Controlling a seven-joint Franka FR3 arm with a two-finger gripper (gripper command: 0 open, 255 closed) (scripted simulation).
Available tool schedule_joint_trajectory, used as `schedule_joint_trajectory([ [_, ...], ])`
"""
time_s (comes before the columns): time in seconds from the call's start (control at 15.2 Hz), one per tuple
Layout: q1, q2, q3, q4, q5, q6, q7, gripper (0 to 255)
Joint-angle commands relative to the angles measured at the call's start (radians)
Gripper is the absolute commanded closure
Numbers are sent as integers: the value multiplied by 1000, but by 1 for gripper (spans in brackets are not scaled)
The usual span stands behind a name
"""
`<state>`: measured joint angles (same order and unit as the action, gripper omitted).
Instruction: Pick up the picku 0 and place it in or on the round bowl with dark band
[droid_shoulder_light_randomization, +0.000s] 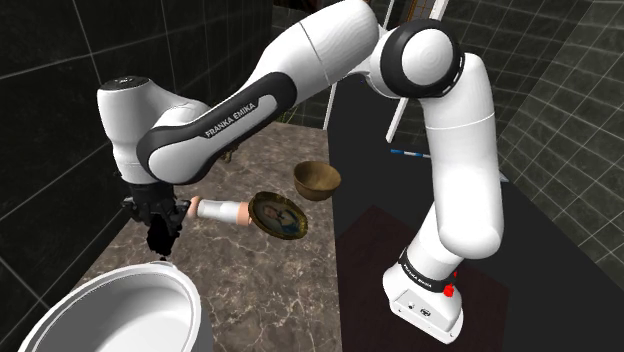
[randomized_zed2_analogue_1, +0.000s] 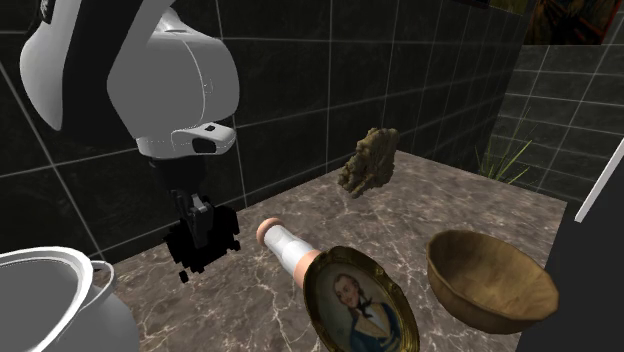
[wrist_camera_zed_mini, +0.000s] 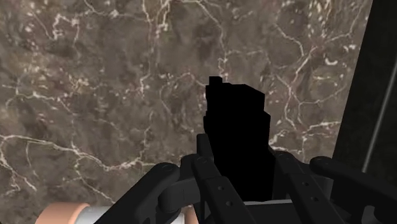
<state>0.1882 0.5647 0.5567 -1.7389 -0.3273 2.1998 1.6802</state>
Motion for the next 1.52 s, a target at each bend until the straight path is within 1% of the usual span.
schedule_joint_trajectory([
  [0.0,-3,-15,7,6,10,-20,-4,255],
  [0.73,-21,-87,38,55,58,-132,-31,255],
  [1.45,-29,-140,58,133,95,-254,-53,255],
])
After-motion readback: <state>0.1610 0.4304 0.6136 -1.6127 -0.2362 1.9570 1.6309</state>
